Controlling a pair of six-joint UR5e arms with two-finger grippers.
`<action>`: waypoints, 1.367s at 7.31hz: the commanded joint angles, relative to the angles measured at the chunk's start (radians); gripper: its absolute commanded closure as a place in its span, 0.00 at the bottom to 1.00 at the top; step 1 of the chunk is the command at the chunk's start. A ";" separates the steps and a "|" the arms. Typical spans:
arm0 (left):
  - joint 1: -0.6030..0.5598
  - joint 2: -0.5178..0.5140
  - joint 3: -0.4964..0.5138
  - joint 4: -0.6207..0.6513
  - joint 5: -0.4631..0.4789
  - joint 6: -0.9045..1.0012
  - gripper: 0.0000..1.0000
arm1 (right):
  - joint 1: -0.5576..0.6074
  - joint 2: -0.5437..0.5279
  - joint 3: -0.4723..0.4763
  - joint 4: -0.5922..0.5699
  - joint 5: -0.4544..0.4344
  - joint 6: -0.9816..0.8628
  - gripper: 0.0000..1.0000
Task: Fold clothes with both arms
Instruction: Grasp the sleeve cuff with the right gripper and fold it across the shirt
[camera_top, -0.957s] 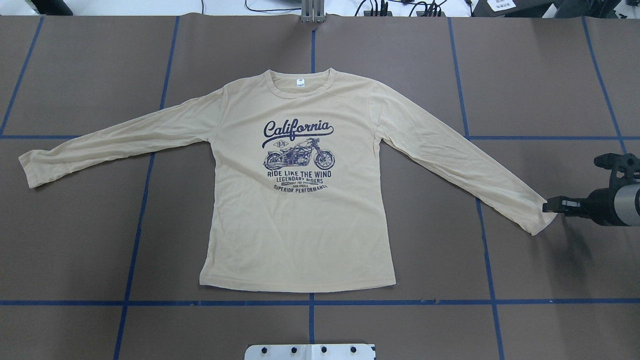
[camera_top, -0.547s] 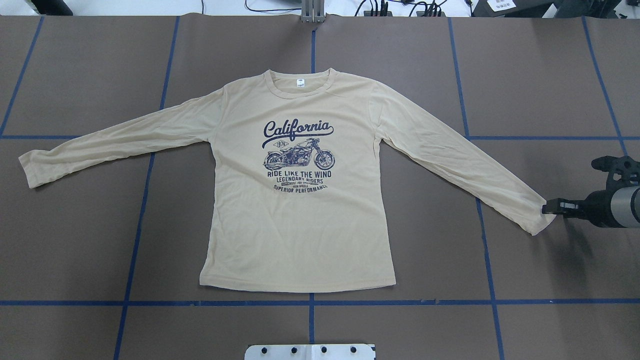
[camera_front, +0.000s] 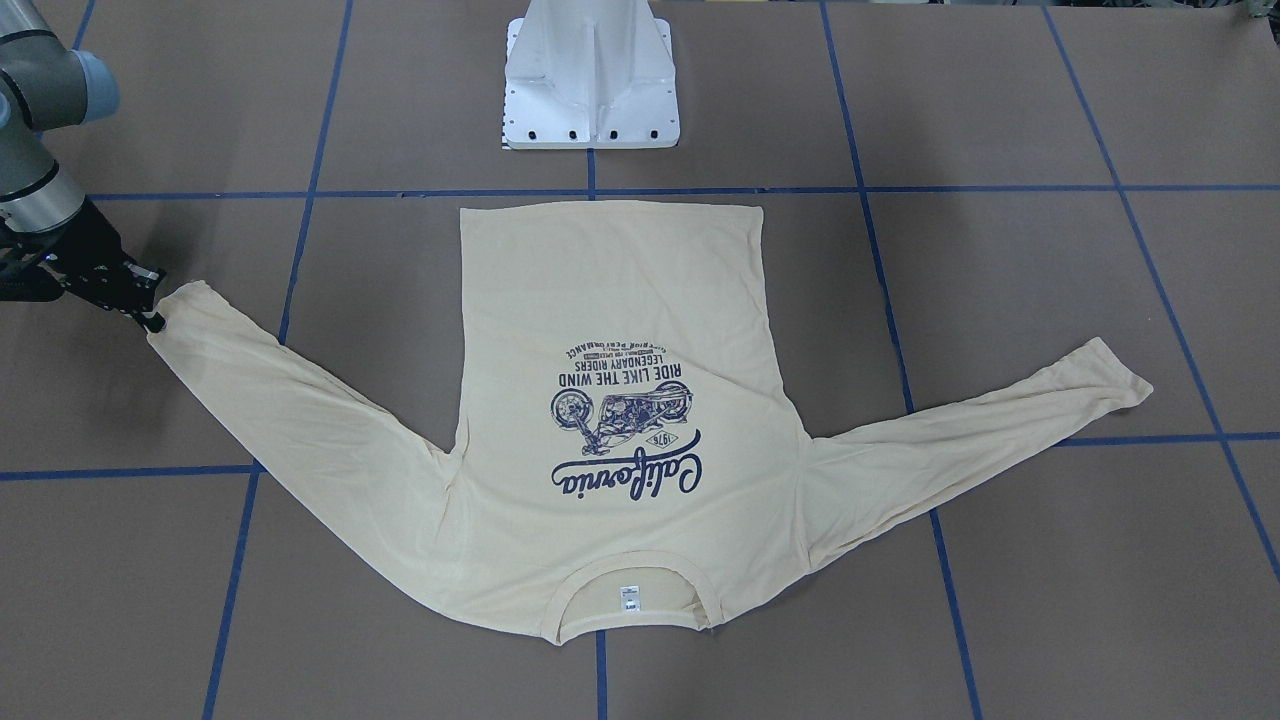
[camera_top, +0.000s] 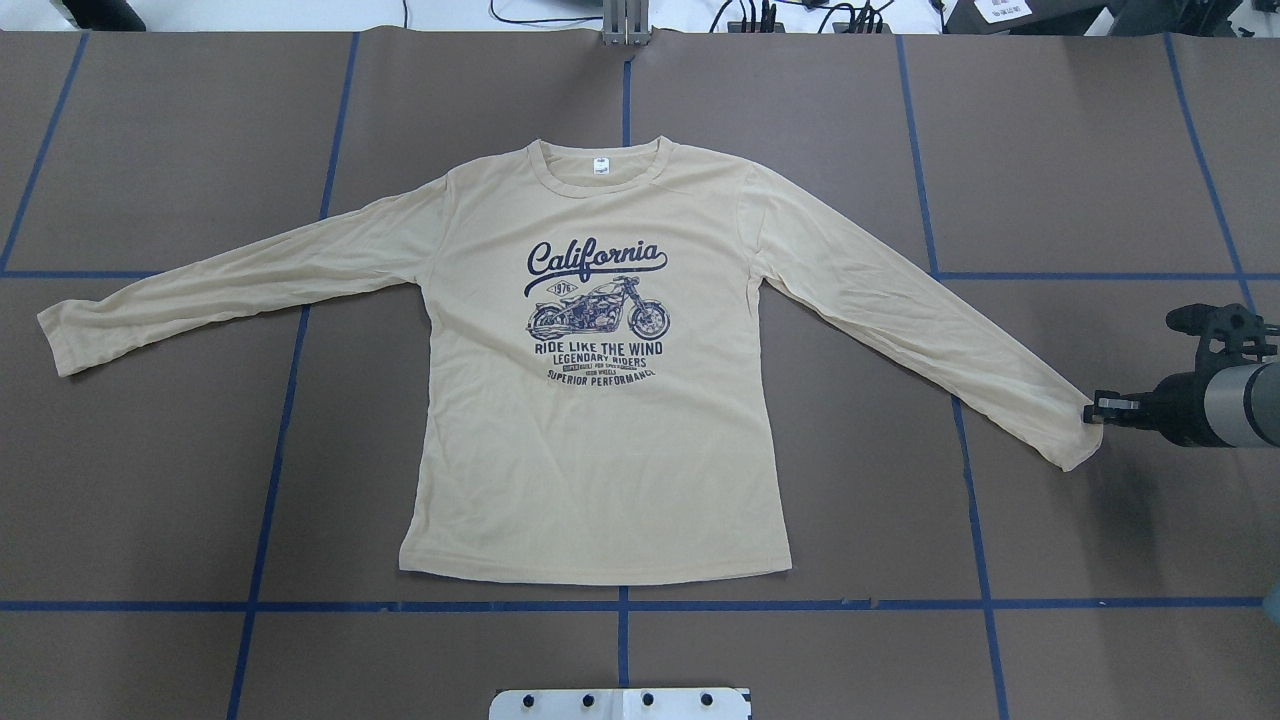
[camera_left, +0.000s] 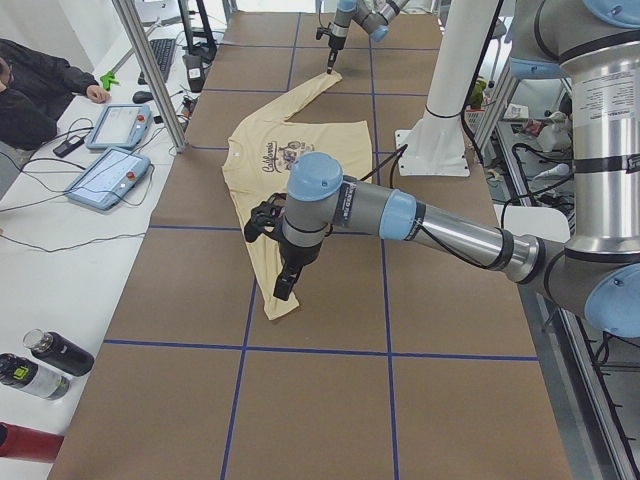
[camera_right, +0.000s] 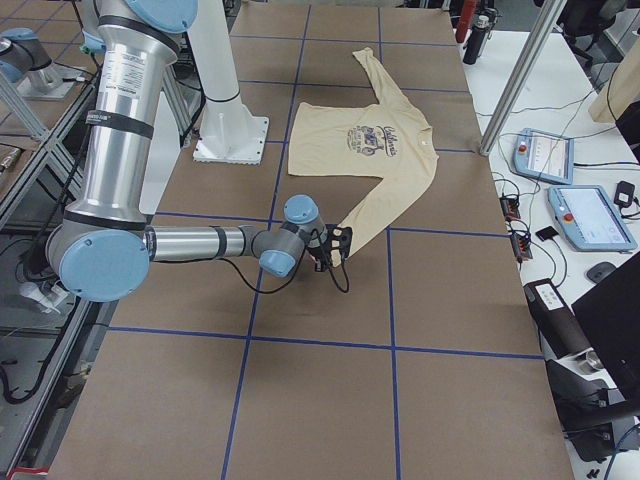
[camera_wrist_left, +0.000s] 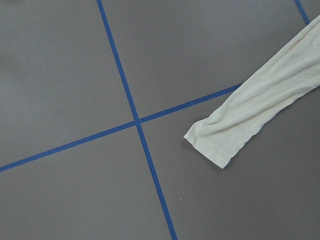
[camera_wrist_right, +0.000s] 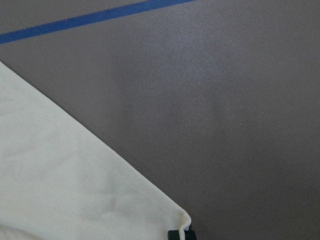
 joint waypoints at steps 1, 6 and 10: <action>0.001 -0.001 0.002 0.000 0.000 0.000 0.00 | 0.003 -0.007 0.066 -0.015 0.038 0.029 1.00; 0.001 -0.001 0.007 -0.002 -0.002 0.000 0.00 | -0.011 0.566 0.224 -0.797 0.028 0.132 1.00; 0.001 0.001 0.010 0.000 -0.002 0.000 0.00 | -0.032 1.122 -0.051 -1.000 -0.086 0.239 1.00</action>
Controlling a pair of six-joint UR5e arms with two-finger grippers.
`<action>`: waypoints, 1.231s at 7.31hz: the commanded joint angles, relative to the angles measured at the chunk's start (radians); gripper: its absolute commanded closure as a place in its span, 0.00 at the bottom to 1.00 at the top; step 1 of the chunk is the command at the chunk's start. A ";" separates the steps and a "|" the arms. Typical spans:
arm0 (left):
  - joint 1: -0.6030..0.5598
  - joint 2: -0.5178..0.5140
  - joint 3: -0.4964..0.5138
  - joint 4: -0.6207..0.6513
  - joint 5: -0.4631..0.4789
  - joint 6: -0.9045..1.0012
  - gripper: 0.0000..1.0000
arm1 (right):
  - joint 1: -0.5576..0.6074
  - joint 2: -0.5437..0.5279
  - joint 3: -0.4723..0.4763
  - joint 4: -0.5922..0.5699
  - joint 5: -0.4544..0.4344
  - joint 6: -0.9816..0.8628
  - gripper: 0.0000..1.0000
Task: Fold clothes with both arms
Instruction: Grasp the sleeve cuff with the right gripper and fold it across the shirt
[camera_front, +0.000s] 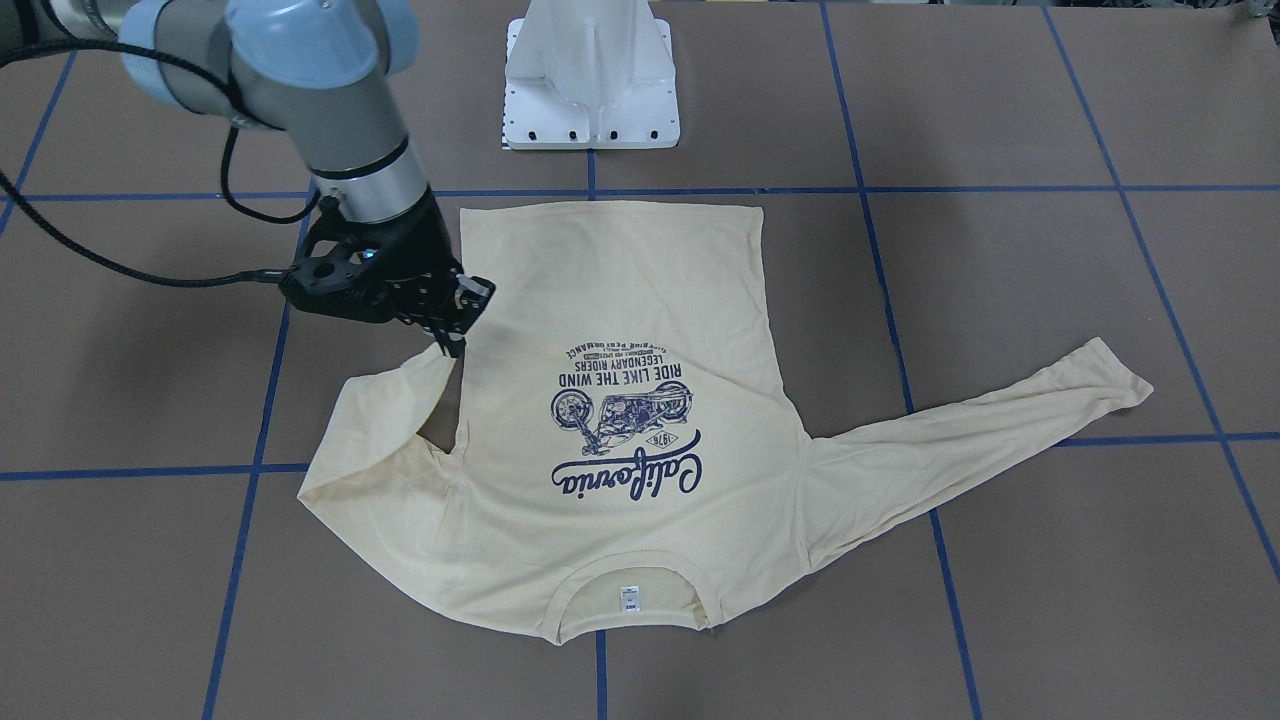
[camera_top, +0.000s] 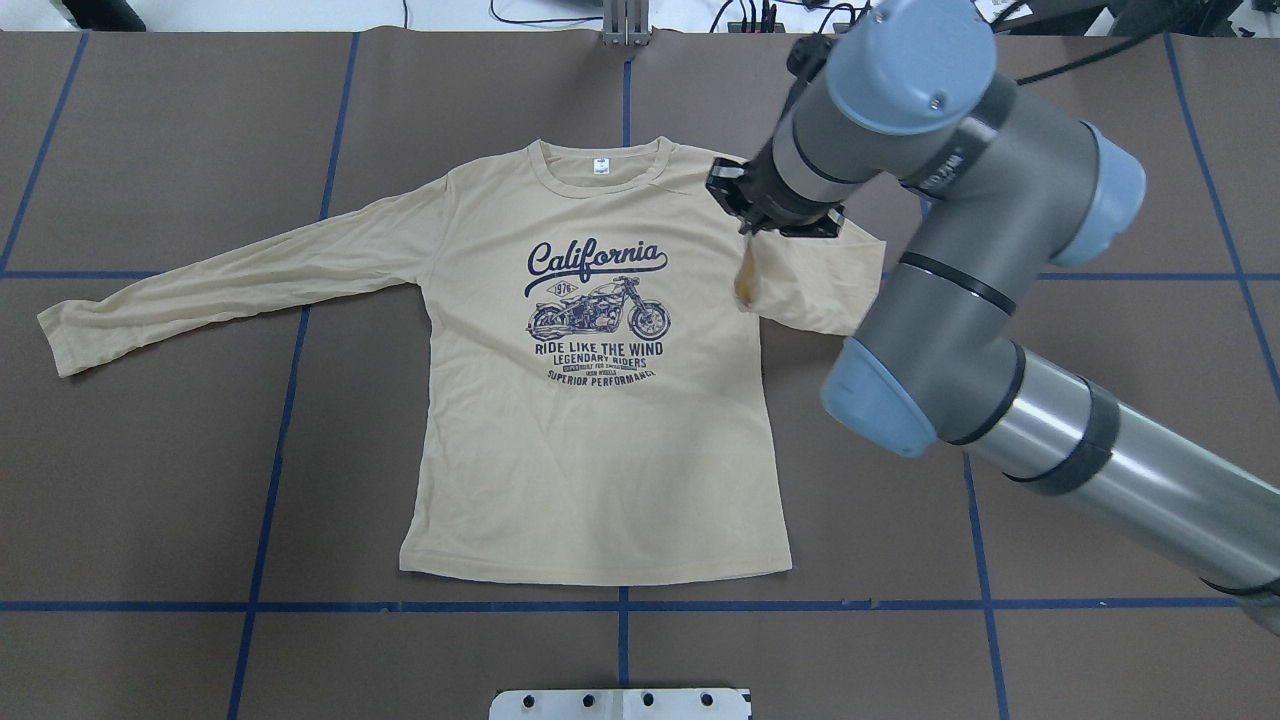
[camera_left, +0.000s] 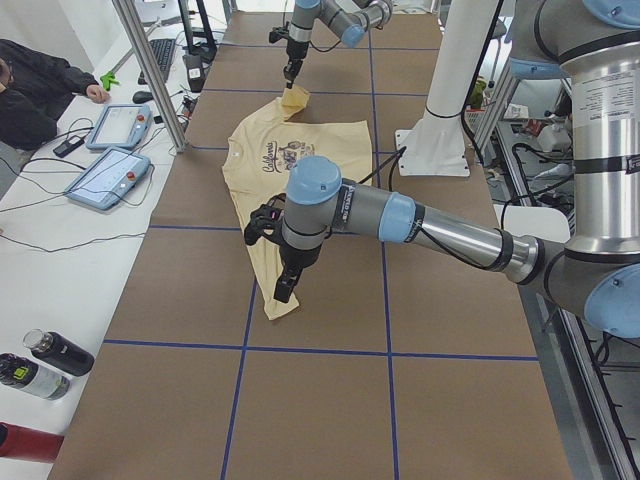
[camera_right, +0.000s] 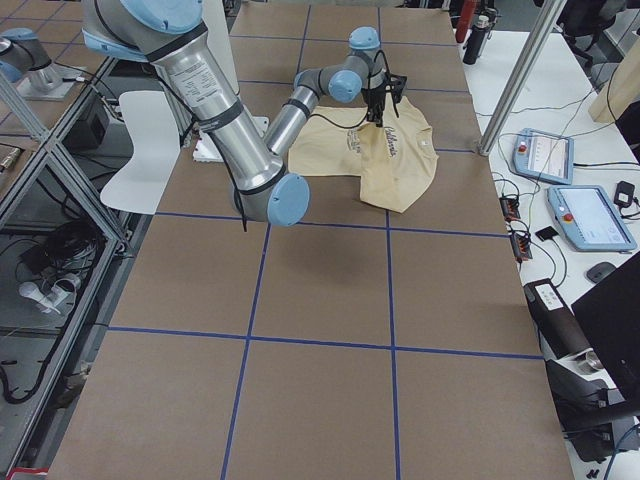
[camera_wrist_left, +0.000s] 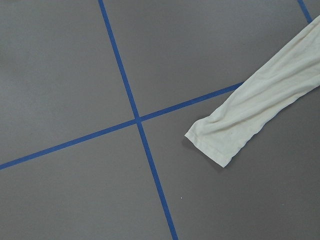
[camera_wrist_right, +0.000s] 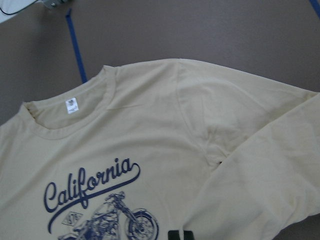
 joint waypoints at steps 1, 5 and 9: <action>0.000 -0.001 0.002 0.002 0.000 0.000 0.00 | -0.005 0.264 -0.220 -0.017 -0.035 0.066 1.00; 0.000 -0.001 0.016 0.002 0.000 0.000 0.00 | -0.100 0.652 -0.731 0.072 -0.222 0.178 1.00; 0.006 -0.005 0.010 0.002 0.002 -0.011 0.00 | -0.148 0.796 -0.940 0.220 -0.309 0.277 0.01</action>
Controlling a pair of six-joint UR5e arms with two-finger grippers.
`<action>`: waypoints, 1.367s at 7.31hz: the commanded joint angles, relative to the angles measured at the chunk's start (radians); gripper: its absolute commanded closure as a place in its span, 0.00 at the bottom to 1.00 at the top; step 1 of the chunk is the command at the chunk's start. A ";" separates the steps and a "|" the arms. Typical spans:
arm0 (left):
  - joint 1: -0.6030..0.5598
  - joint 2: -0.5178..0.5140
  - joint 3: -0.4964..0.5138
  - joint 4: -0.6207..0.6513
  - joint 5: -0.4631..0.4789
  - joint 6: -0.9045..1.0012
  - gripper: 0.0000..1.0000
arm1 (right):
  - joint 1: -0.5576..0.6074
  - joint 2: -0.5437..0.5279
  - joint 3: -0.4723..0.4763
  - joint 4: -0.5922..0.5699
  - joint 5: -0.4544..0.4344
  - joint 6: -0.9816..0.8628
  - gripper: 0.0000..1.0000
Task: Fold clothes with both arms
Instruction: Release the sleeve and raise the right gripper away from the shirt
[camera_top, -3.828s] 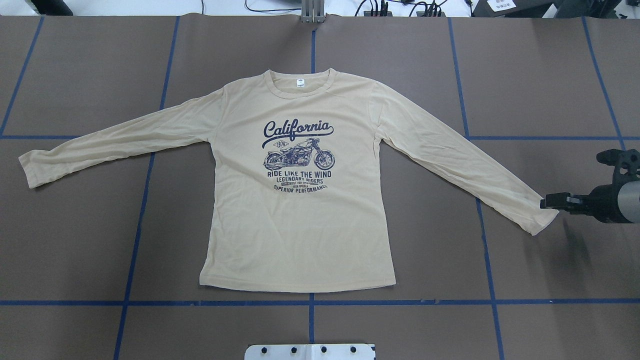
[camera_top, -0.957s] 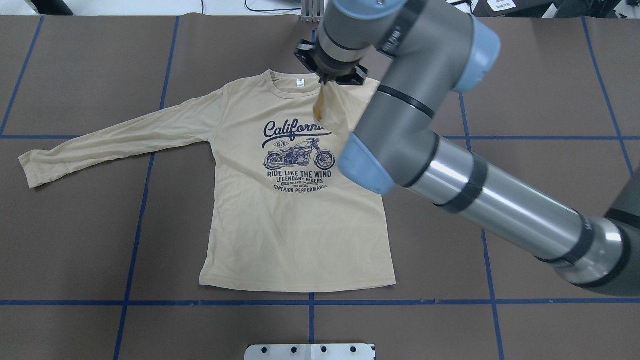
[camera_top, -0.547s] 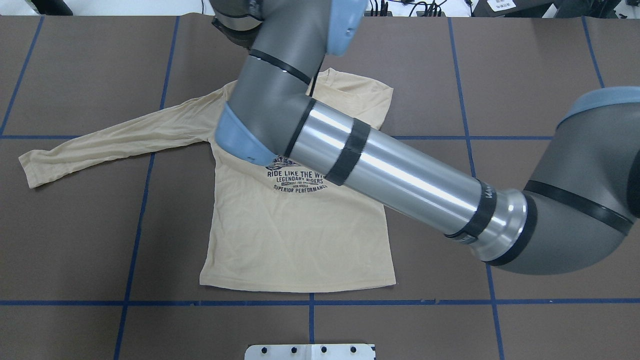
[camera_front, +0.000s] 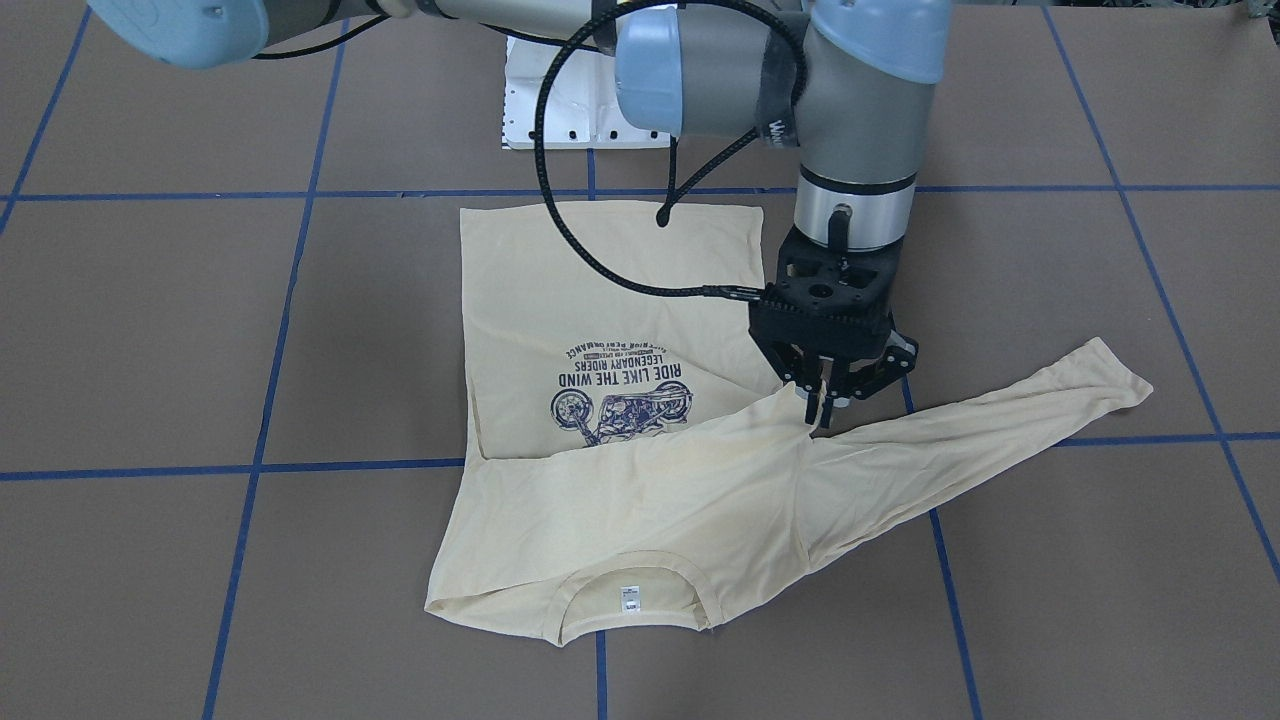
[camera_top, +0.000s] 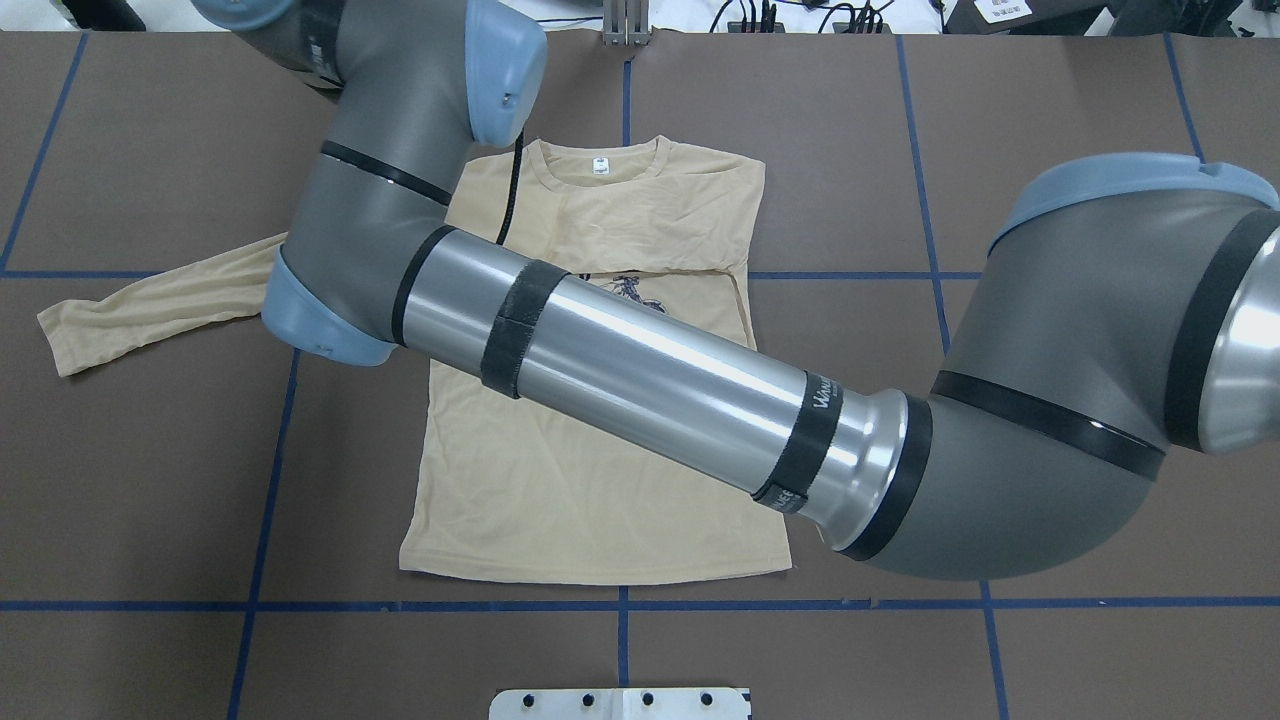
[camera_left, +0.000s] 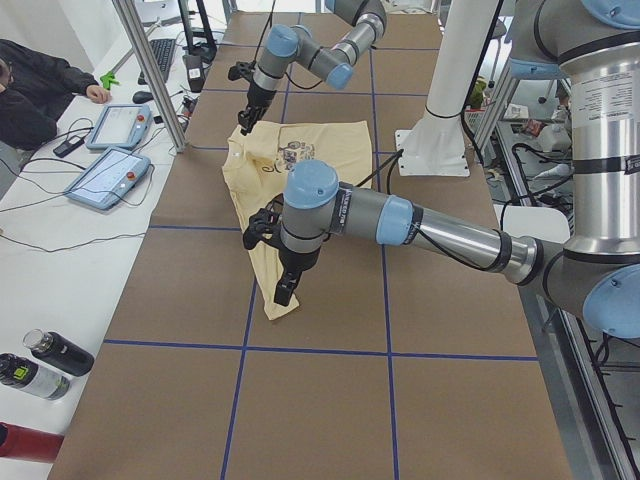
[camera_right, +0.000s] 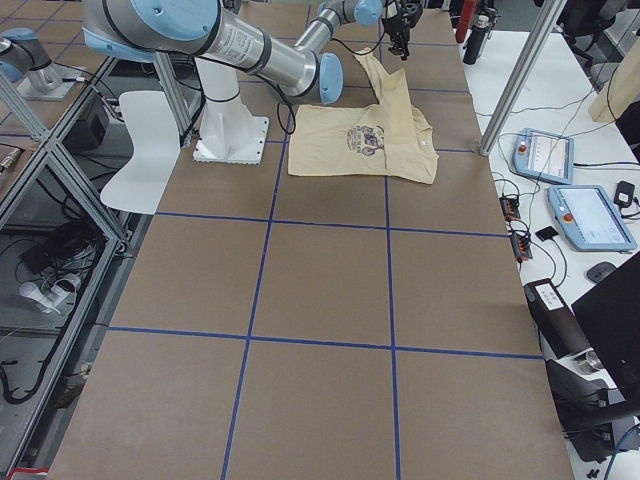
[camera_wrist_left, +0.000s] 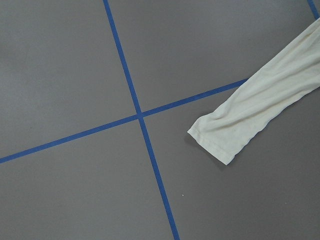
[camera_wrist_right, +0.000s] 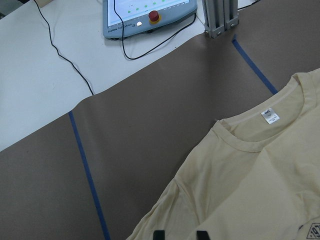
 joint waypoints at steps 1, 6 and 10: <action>0.001 -0.004 -0.010 0.000 -0.001 -0.002 0.00 | 0.000 0.044 -0.036 0.027 -0.006 0.045 0.01; 0.059 -0.105 0.024 -0.136 -0.038 0.006 0.00 | 0.032 -0.053 0.111 -0.168 0.130 -0.077 0.00; 0.285 -0.052 0.123 -0.358 -0.028 -0.067 0.00 | 0.116 -0.518 0.791 -0.465 0.279 -0.333 0.00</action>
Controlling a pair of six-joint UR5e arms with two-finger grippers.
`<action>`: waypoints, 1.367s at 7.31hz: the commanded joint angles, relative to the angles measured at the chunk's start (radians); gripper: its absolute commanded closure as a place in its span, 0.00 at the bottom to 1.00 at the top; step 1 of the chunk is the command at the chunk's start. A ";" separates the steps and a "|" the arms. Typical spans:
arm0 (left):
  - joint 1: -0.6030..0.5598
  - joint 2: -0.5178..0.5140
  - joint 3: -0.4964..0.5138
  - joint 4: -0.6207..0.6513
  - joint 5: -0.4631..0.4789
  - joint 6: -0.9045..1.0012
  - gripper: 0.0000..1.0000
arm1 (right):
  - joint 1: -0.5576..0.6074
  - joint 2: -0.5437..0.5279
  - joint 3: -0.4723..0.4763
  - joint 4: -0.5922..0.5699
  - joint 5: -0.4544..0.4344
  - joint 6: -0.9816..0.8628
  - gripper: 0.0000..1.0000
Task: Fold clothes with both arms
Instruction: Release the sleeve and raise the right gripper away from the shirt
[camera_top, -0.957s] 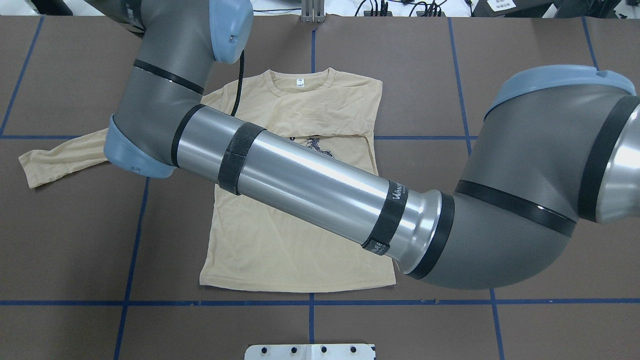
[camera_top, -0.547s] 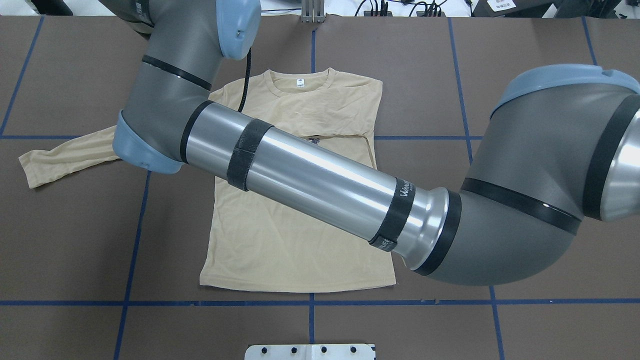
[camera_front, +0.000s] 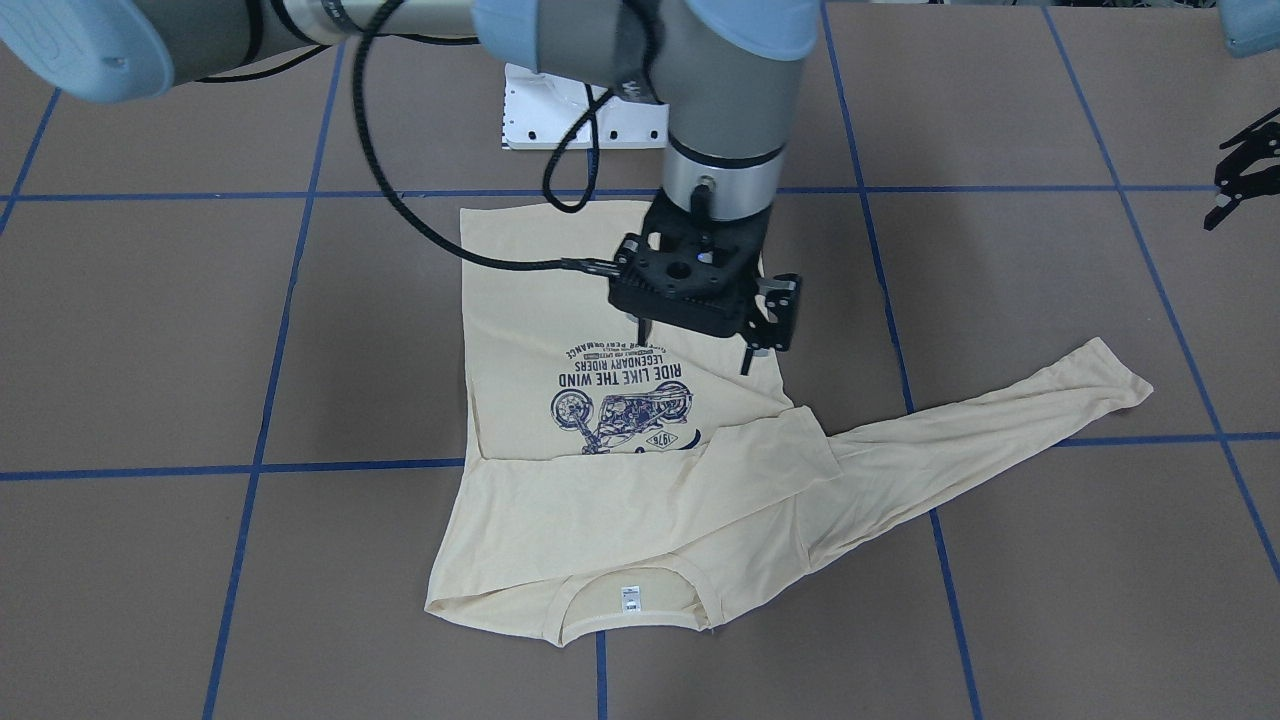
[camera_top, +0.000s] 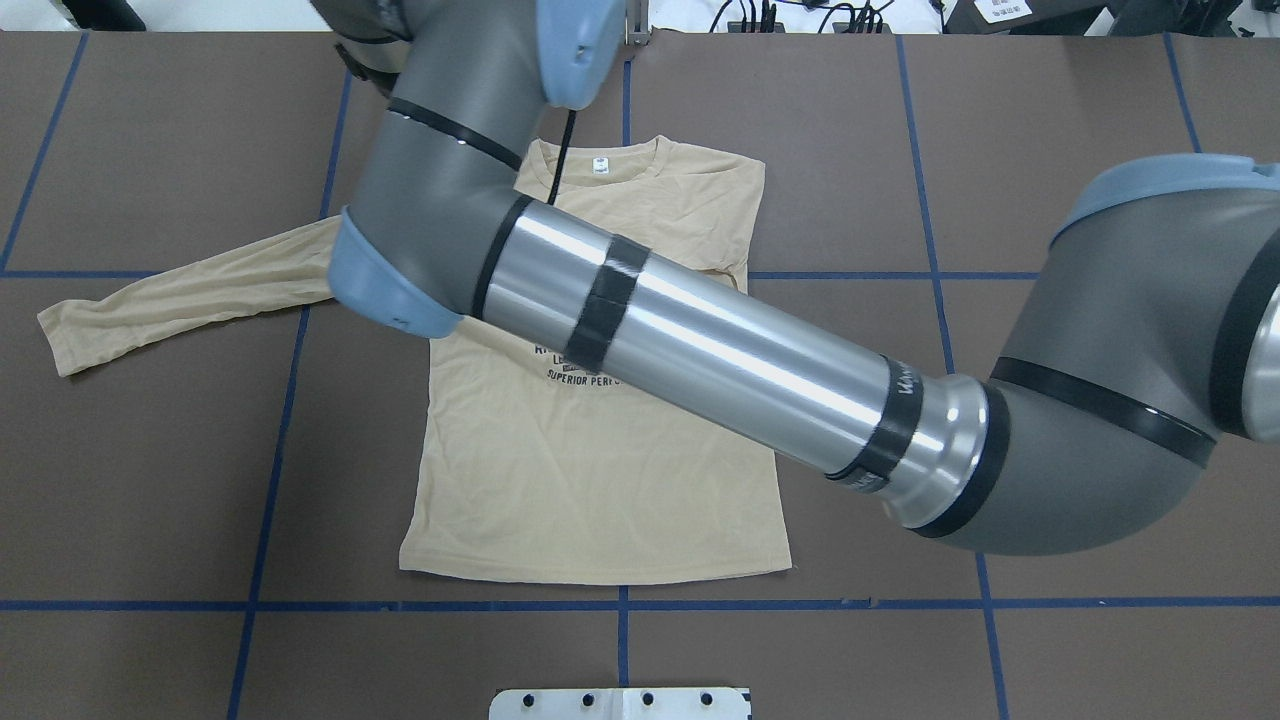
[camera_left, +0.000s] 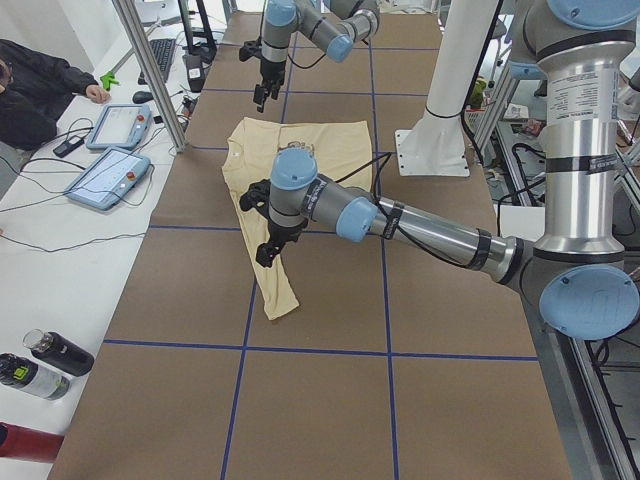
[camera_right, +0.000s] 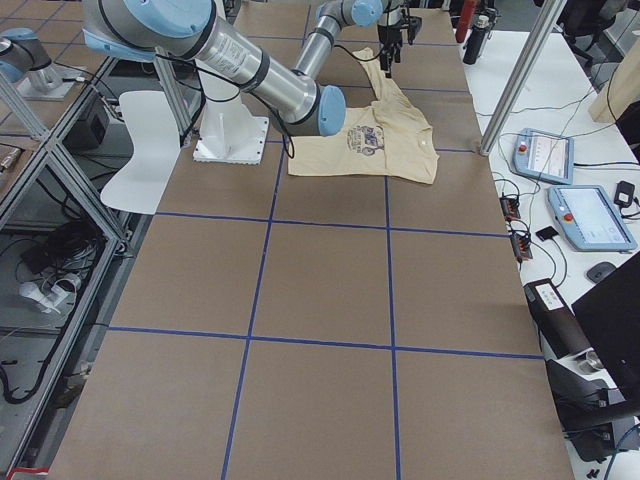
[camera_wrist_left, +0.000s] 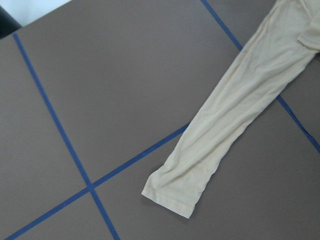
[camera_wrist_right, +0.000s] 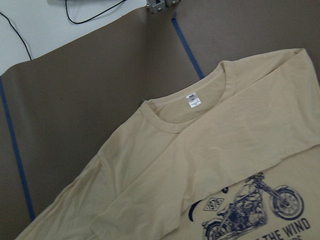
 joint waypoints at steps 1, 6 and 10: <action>0.072 0.005 0.113 -0.159 0.040 -0.066 0.00 | 0.072 -0.361 0.407 -0.061 0.073 -0.209 0.00; 0.246 0.005 0.440 -0.679 0.188 -0.325 0.00 | 0.236 -0.796 0.719 -0.047 0.218 -0.572 0.00; 0.351 0.004 0.457 -0.690 0.247 -0.361 0.08 | 0.287 -0.908 0.743 0.015 0.291 -0.667 0.00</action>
